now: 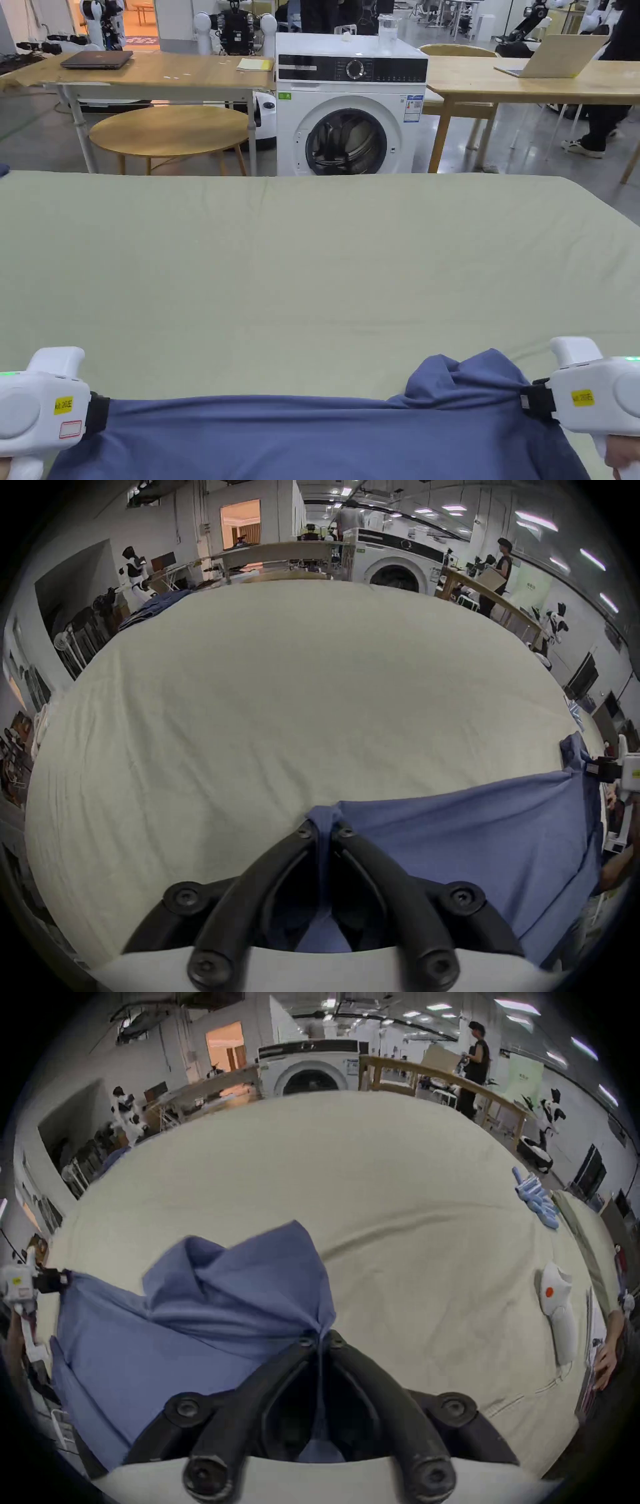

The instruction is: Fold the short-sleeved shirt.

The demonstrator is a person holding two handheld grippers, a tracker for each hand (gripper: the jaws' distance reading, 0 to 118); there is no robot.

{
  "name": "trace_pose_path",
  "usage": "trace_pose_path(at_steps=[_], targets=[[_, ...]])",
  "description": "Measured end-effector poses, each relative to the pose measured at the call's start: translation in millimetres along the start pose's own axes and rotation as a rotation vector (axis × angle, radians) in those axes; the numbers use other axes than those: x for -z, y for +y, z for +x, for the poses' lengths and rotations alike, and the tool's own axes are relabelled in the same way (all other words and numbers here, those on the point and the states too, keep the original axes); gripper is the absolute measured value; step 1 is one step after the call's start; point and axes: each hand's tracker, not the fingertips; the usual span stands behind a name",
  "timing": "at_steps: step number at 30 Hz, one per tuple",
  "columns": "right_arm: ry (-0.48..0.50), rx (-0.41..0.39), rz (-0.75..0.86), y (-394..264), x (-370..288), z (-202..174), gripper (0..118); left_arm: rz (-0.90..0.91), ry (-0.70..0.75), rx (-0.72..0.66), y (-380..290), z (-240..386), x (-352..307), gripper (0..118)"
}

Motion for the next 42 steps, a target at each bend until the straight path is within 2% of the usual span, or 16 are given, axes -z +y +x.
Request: trace_pose_path(at_steps=[3, 10, 19, 28, 38, 39, 40, 41, 42], targets=[[-0.006, -0.025, 0.048, -2.2, -28.8, 1.4, 0, 0.043, -0.028, 0.001, -2.4, -6.6, -26.0, 0], [0.081, 0.023, 0.173, -25.1, -105.2, 12.2, 0, 0.168, -0.073, -0.012, -32.2, -21.6, -110.1, 0], [0.11, -0.011, 0.261, -111.5, -176.9, 17.0, 0, 0.257, -0.118, 0.009, -119.3, -38.0, -181.9, 0], [0.096, 0.005, 0.179, -214.7, -177.2, 25.4, 0, 0.278, -0.133, 0.033, -214.9, -41.5, -180.9, 0], [0.093, 0.046, 0.12, -241.4, -149.6, 26.2, 2, 0.176, -0.14, -0.042, -233.7, -48.9, -153.8, 1], [0.099, 0.047, 0.126, -241.0, -151.1, 25.8, 17, 0.172, -0.144, -0.05, -232.1, -48.7, -154.1, 14], [0.094, 0.045, 0.135, -239.0, -154.1, 23.5, 47, 0.165, -0.129, -0.06, -233.7, -41.2, -160.7, 58], [0.079, 0.048, 0.141, -236.9, -156.2, 21.0, 81, 0.163, -0.101, -0.06, -232.3, -38.3, -163.7, 94], [0.079, 0.049, 0.143, -235.6, -160.5, 17.1, 107, 0.173, -0.093, -0.063, -230.8, -36.0, -167.2, 105]])
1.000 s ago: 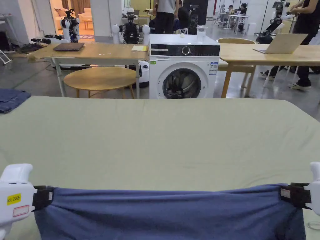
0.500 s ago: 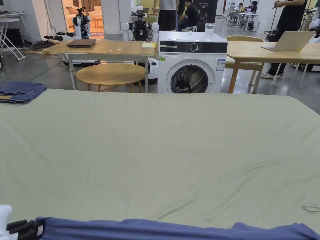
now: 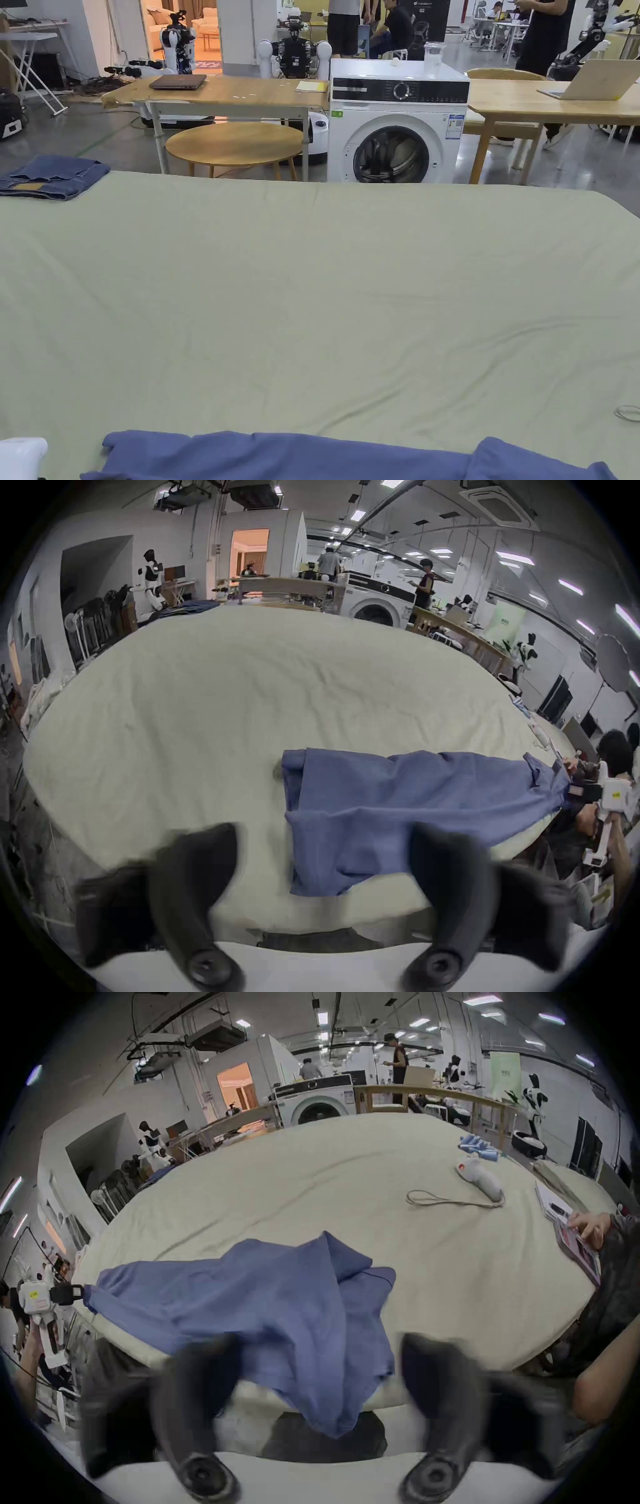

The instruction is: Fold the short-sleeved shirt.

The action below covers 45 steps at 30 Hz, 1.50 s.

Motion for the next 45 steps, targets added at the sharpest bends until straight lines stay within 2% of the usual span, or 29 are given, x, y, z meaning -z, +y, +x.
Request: trace_pose_path(at_steps=[5, 6, 7, 8, 9, 10, 12, 17, 24, 28, 31, 32, 33, 34, 35, 36, 37, 41, 45], targets=[[0.001, -0.004, 0.13, 12.3, -26.1, -28.2, 109, 0.073, 0.056, -0.034, 15.2, 14.5, -25.8, 100], [-0.012, -0.01, 0.149, 13.6, -29.9, -35.9, 107, 0.082, 0.064, -0.035, 15.1, 21.8, -32.8, 87], [-0.027, -0.026, 0.166, 14.3, -33.3, -44.3, 97, 0.103, 0.085, -0.025, 15.0, 27.7, -37.8, 52], [-0.04, -0.031, 0.212, 13.1, -36.3, -50.1, 73, 0.123, 0.111, -0.011, 15.3, 31.9, -41.2, 19], [-0.046, -0.037, 0.26, 11.1, -39.9, -57.8, 17, 0.117, 0.131, 0.006, 15.7, 36.0, -41.6, 3], [-0.061, -0.038, 0.277, 11.2, -41.5, -65.5, 0, 0.127, 0.16, 0.007, 12.7, 30.8, -38.7, 3], [-0.079, 0.007, 0.341, 6.5, -48.2, -80.4, 0, 0.121, 0.141, -0.01, 13.5, 28.9, -39.2, 2], [-0.075, -0.014, 0.361, 7.1, -56.5, -108.2, 0, 0.108, 0.112, -0.089, 20.5, 10.9, -34.9, 2], [-0.111, -0.088, 0.408, 19.4, -67.7, -139.8, 0, -0.072, -0.1, -0.201, 56.2, -42.4, -10.5, 2], [-0.125, -0.106, 0.435, 26.9, -72.6, -149.6, 0, -0.254, -0.285, -0.275, 70.4, -69.6, 20.0, 2], [-0.129, -0.101, 0.44, 33.3, -73.8, -155.9, 0, -0.319, -0.417, -0.34, 74.9, -83.6, 41.2, 2], [-0.132, -0.1, 0.438, 32.1, -71.2, -154.0, 0, -0.33, -0.42, -0.357, 75.8, -87.4, 48.1, 2], [-0.137, -0.103, 0.435, 33.9, -70.0, -155.2, 0, -0.346, -0.428, -0.36, 77.1, -91.9, 55.5, 4], [-0.14, -0.103, 0.433, 35.8, -69.1, -156.3, 0, -0.368, -0.442, -0.348, 77.5, -90.9, 58.5, 23], [-0.147, -0.099, 0.427, 38.1, -67.8, -157.1, 0, -0.405, -0.448, -0.332, 78.5, -93.6, 63.8, 52], [-0.146, -0.091, 0.426, 35.6, -65.8, -152.6, 0, -0.404, -0.437, -0.337, 78.7, -95.5, 67.6, 88], [-0.144, -0.082, 0.425, 36.0, -64.5, -150.6, 0, -0.399, -0.438, -0.335, 77.0, -96.3, 71.3, 114], [-0.159, -0.07, 0.406, 37.1, -57.4, -148.4, 0, -0.406, -0.573, -0.45, 68.1, -98.6, 83.0, 116], [-0.142, -0.057, 0.381, 38.6, -52.0, -148.8, 0, -0.457, -0.655, -0.489, 53.6, -88.5, 100.0, 116]])
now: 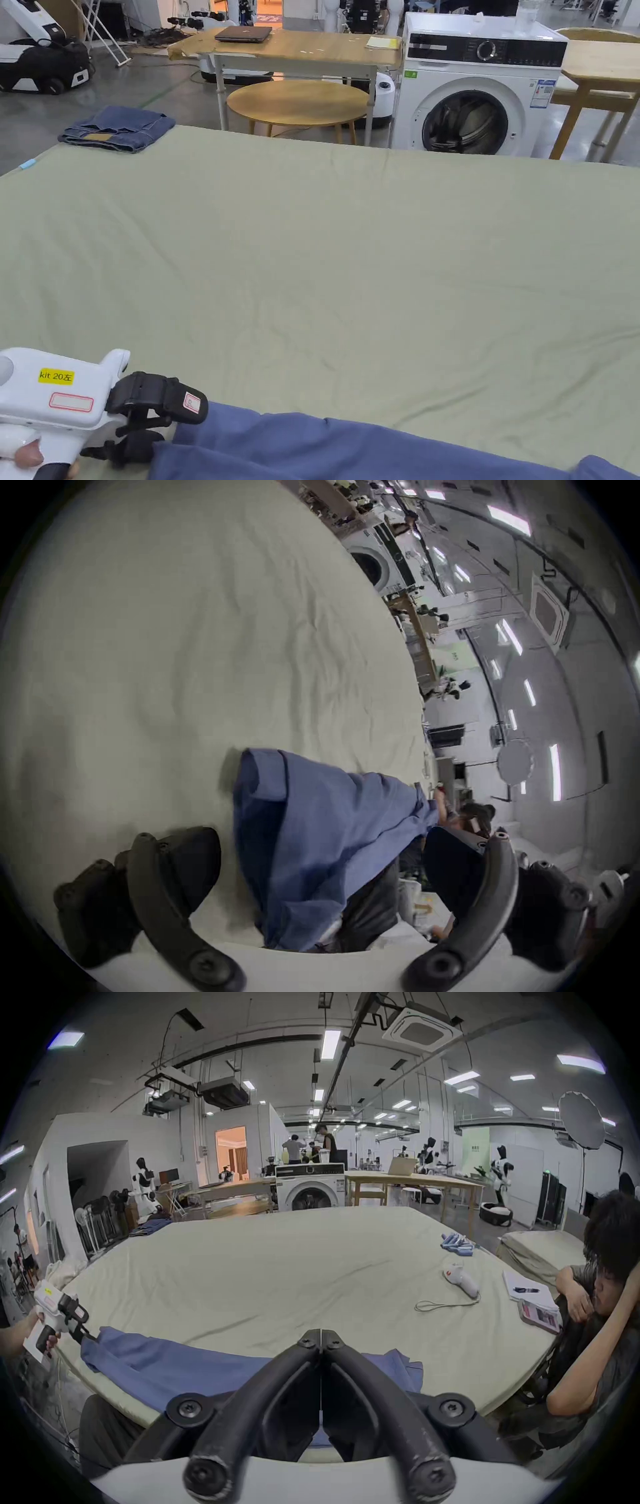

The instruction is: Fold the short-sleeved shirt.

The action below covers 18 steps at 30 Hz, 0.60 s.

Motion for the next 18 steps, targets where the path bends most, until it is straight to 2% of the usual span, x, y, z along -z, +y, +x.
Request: trace_pose_path(at_steps=[6, 7, 8, 9, 10, 12, 18], targets=[[0.013, 0.001, 0.006, 3.5, 3.7, -1.2, 0, -0.044, -0.06, -0.012, -5.3, 3.8, 27.0, 114], [0.015, 0.002, 0.007, 1.1, 1.5, -1.5, 0, -0.037, -0.047, -0.01, -6.1, 5.7, 27.3, 101], [0.02, 0.003, 0.009, 0.8, 1.2, -1.7, 0, -0.023, 0.006, -0.006, -6.1, 5.7, 26.6, 75], [0.023, 0.004, 0.01, 1.3, 1.8, -2.0, 0, -0.02, 0.06, -0.029, -3.3, 1.6, 24.7, 35], [0.028, 0.006, 0.011, 2.1, 2.5, -2.3, 0, -0.011, 0.102, -0.053, -4.2, -2.8, 26.7, 7], [0.044, 0.008, 0.011, -1.8, -0.1, -1.0, 0, -0.01, 0.029, -0.063, -7.5, -4.9, 25.1, 6], [0.075, -0.004, 0.039, 0.6, -1.7, 1.0, 0, 0.091, 0.107, -0.031, -18.1, 15.6, -2.9, 2]])
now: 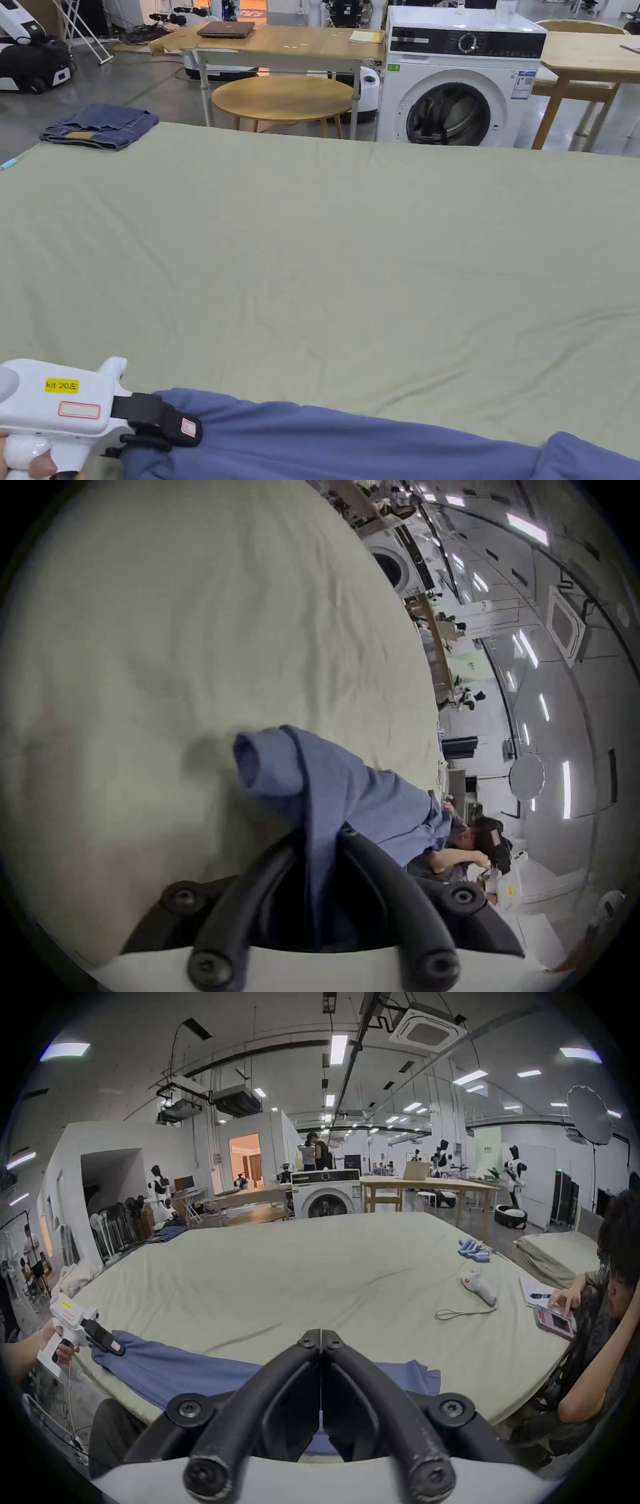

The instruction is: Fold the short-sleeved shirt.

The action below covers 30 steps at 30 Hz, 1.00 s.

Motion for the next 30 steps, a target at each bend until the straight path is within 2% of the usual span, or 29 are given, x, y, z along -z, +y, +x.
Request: trace_pose_path(at_steps=[5, 10, 14, 17, 22, 25, 28, 30], targets=[[0.022, 0.007, 0.026, 2.7, -5.4, 2.6, 0, 0.111, 0.038, -0.014, -3.7, 1.1, -48.8, 2], [0.035, 0.011, 0.038, 1.9, -9.1, 8.4, 0, 0.143, 0.08, 0.013, -14.9, 18.5, -78.6, 2], [0.044, 0.025, 0.036, -2.5, -11.0, 13.4, 0, 0.138, 0.117, 0.153, -30.4, 74.5, -71.5, 2], [0.048, 0.027, 0.031, -6.2, -13.7, 15.5, 0, 0.105, 0.126, 0.256, -45.4, 126.4, -48.5, 2], [0.054, 0.041, 0.025, -9.8, -21.1, 15.8, 0, 0.022, 0.242, 0.478, -67.6, 203.1, 15.6, 2], [0.051, 0.052, 0.017, -14.3, -24.3, 20.2, 0, -0.059, 0.31, 0.576, -77.6, 227.3, 68.8, 2], [0.042, 0.063, 0.009, -19.5, -27.5, 26.3, 0, -0.135, 0.34, 0.589, -85.0, 235.9, 126.9, 2], [0.039, 0.074, -0.001, -22.7, -29.8, 28.2, 0, -0.153, 0.385, 0.647, -92.2, 237.8, 164.8, 2]])
